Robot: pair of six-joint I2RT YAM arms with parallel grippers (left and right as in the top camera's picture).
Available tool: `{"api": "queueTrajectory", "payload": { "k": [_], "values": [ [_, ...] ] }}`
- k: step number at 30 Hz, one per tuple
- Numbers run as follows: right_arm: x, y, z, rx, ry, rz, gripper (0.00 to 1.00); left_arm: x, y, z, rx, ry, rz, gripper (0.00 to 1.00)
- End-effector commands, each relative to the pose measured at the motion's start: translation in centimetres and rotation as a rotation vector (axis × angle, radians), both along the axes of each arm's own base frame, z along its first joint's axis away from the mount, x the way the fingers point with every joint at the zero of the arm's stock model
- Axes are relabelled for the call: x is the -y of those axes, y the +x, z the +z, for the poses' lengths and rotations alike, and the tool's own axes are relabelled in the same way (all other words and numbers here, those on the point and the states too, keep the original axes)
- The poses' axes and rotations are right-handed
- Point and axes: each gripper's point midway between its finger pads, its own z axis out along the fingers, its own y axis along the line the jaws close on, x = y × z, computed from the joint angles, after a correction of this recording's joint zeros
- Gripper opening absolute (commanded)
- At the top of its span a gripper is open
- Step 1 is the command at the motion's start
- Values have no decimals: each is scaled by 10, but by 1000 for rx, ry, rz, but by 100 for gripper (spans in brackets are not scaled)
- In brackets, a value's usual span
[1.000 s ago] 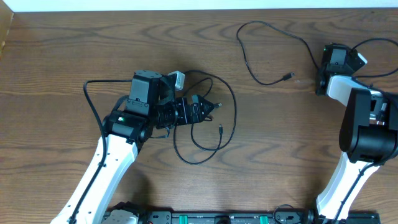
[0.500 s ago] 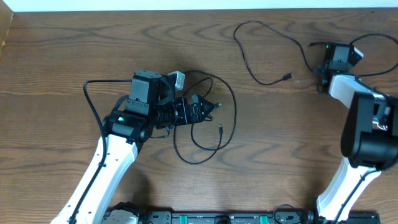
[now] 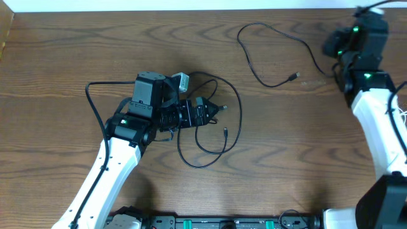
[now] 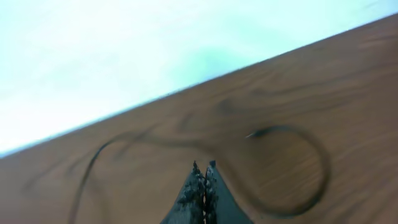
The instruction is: Untangle cables
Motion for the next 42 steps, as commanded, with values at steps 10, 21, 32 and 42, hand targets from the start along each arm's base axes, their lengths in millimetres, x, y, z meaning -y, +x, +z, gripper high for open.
{"api": "queueTrajectory", "payload": {
  "k": [10,21,32,42],
  "values": [
    [-107,-27,-106,-326,-103,361,57,-2,2,4,16,3,5,100],
    [-165,-22,-183,-363,-86,692,80,-2,2,4,16,3,5,100],
    [-166,11,-195,-257,-138,648,23,-2,2,4,16,4,5,100],
    [-159,24,-76,4,-147,597,1,-2,2,4,16,4,5,100]
  ]
}}
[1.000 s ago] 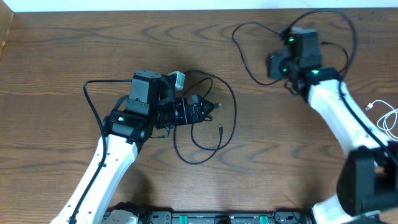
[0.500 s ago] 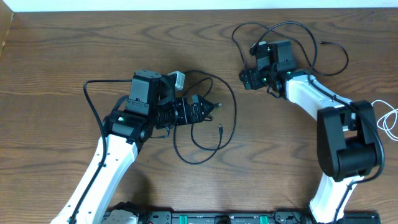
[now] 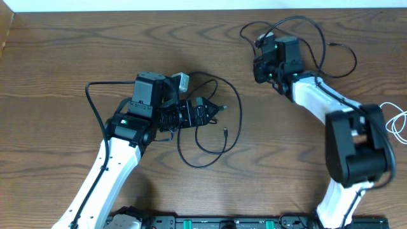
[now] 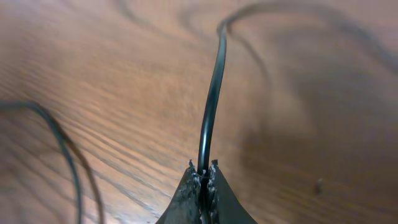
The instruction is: Untangle cables
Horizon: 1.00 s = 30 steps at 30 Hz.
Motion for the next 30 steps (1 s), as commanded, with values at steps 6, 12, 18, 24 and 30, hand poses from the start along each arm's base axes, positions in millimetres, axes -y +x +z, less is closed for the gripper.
{"api": "queueTrajectory", "payload": {
  "k": [6,12,18,24,30],
  "values": [
    [28,-7,156,329,-7,-12,1,-2,2,4,16,4,5,100],
    [87,-4,160,365,-269,-120,1,-2,2,4,16,4,5,100],
    [143,-1,140,313,-449,-163,1,-2,2,4,16,3,5,100],
    [193,8,85,189,-455,-231,1,-2,2,4,16,4,5,100],
    [231,16,9,50,-403,-330,1,-2,2,4,16,4,5,100]
  ]
}}
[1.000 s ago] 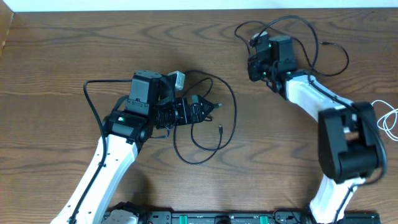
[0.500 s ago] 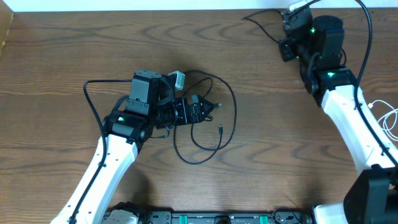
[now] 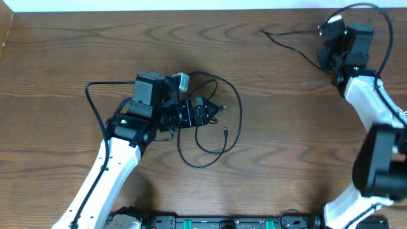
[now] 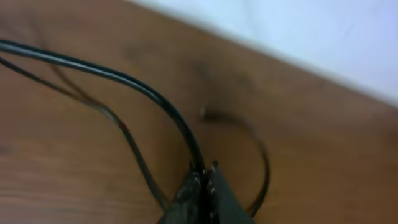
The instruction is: Untangle cables
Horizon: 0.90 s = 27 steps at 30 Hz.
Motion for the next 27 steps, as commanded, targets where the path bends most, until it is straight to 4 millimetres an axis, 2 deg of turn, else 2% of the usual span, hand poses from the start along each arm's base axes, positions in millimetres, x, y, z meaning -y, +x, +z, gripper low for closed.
{"api": "queueTrajectory", "payload": {
  "k": [1,5,14,19,22,27],
  "values": [
    [18,0,-33,-42,59,-86,1,-2,2,4,16,4,5,100],
    [30,0,-58,-59,119,-157,1,-2,2,4,16,3,5,100],
    [30,-6,-106,-147,132,-166,6,-2,2,4,16,3,5,100],
    [36,-13,-131,-196,120,-192,9,-2,2,4,16,4,5,100],
    [42,-11,-133,-184,126,-209,9,-2,2,4,16,4,5,100],
    [53,-2,-123,-116,145,-248,12,-2,2,4,16,4,5,100]
  ]
}}
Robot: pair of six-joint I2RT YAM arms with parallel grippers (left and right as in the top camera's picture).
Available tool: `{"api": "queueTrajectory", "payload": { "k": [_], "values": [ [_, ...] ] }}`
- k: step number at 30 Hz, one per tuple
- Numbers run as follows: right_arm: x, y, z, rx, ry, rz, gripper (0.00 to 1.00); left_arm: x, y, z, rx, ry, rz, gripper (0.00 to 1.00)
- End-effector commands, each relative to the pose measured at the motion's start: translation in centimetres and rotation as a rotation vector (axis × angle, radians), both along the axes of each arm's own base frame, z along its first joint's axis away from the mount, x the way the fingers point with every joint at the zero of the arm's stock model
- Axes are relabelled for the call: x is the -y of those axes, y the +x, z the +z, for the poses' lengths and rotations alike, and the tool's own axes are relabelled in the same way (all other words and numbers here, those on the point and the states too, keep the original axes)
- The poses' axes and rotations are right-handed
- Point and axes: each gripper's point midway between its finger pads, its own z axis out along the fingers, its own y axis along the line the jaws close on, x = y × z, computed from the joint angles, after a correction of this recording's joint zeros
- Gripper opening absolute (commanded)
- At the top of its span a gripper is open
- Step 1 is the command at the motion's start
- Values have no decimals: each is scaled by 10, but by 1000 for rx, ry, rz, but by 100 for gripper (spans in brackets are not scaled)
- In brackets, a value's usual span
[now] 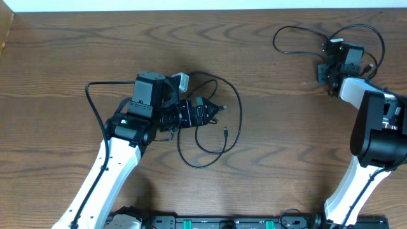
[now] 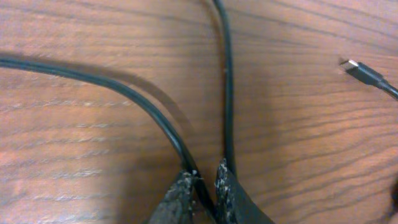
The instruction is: Untangle cables
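A loose black cable [image 1: 275,41] lies in loops at the table's far right, its small plug [image 2: 364,73] on the wood. My right gripper [image 1: 329,69] is low over it. In the right wrist view the gripper [image 2: 205,177] has its jaws slightly parted, with a strand of that cable [image 2: 227,93] running between them. In the middle of the table, a second black cable [image 1: 238,121] is tangled around a grey plug [image 1: 182,81]. My left gripper [image 1: 194,114] sits in this knot and looks shut on it.
The table's far edge and a white wall run along the top [image 1: 191,5]. The left arm's own black lead [image 1: 92,102] loops on the wood to the left of the tangle.
My right gripper was higher and further back, shut on the loose cable, which stretched left. Now it is down at the table with jaws parted, and the cable lies in loops. The left arm is unchanged.
The loose cable first lay at the far middle with my right gripper shut at the far right corner. Then the gripper was shut on that cable near its left loop. Later it held the cable at the far right, and now the cable rests there.
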Motion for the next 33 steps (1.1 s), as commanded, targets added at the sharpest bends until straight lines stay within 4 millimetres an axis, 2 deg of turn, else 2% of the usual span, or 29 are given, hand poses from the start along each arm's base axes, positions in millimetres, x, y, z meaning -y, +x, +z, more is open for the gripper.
{"api": "queueTrajectory", "payload": {
  "k": [1,11,17,23,25,28,33],
  "values": [
    [14,-3,-11,2,27,-74,12,-2,2,4,16,3,5,100],
    [24,22,16,167,27,-106,9,-2,2,4,16,3,5,100],
    [41,24,5,197,34,-173,8,-2,2,4,16,3,5,100],
    [74,34,-6,153,38,-264,9,-2,2,4,16,3,5,100],
    [83,42,0,132,40,-275,9,-2,2,4,16,3,5,100],
    [91,57,22,138,39,-280,9,-2,2,4,16,3,5,100],
    [93,72,50,156,39,-263,19,-2,2,4,16,3,5,100]
  ]
}}
